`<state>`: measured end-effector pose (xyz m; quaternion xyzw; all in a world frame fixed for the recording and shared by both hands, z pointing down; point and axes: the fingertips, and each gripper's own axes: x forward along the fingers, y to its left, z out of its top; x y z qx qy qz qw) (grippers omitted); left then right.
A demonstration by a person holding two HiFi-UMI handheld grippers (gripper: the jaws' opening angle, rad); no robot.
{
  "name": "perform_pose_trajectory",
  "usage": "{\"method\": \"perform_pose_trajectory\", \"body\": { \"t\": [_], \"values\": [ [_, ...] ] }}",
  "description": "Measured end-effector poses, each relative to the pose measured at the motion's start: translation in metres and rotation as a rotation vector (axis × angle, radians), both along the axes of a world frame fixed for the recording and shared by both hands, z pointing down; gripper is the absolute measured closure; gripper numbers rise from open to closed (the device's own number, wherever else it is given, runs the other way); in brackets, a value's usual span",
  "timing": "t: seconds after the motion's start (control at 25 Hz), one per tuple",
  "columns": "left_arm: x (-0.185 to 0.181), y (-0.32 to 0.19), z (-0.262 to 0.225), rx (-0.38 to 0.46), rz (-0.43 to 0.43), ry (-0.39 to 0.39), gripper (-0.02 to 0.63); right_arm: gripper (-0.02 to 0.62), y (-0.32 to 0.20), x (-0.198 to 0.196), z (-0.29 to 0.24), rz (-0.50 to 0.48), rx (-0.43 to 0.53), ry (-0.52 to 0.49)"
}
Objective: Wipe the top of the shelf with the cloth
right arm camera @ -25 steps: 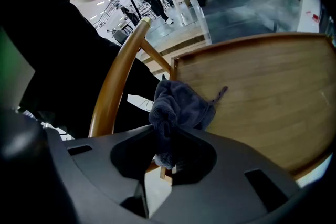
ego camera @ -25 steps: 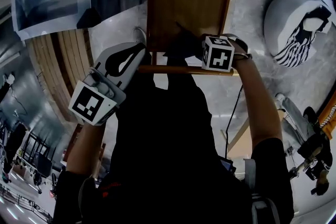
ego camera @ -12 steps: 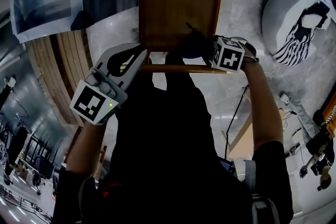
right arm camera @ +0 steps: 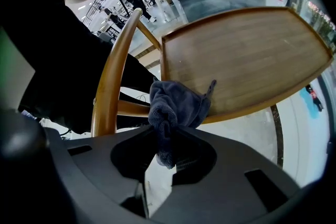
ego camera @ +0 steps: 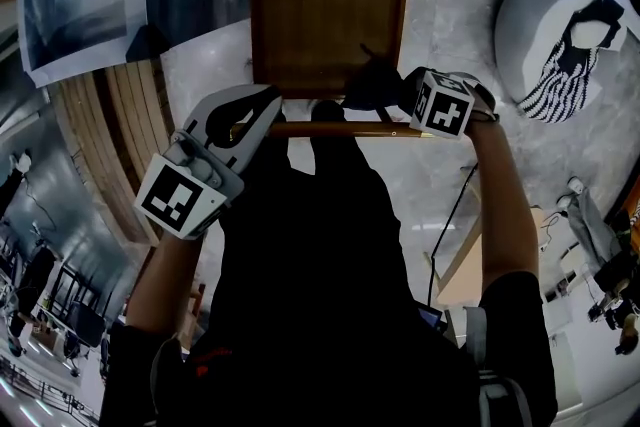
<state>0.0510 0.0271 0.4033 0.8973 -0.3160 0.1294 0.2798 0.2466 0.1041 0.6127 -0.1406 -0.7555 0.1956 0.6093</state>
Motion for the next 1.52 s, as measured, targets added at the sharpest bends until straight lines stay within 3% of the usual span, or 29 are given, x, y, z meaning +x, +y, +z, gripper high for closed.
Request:
{"method": "perform_pose_trajectory", "body": {
  "t": [0.48,0.8,1.24,1.52],
  "values": [
    [0.002,0.011,-0.003,0.018,-0.007,-0.005,0.580,0.532,-0.008,0.028,-0.004,0.065,0.066,0.029],
    [-0.024,0.012,-0.013,0.056,-0.003,0.005,0.580,0.532,-0.024,0.030,-0.024,0.218,0.143,0.047],
    [-0.086,-0.026,-0.035,0.126,0.057,0.045,0.580,0.532,-0.064,-0.044,-0.070,0.335,0.264,0.010],
    [-0.132,-0.044,-0.039,0.153,0.082,0.063,0.580,0.532,-0.094,-0.111,-0.084,0.340,0.342,-0.028]
  ]
}}
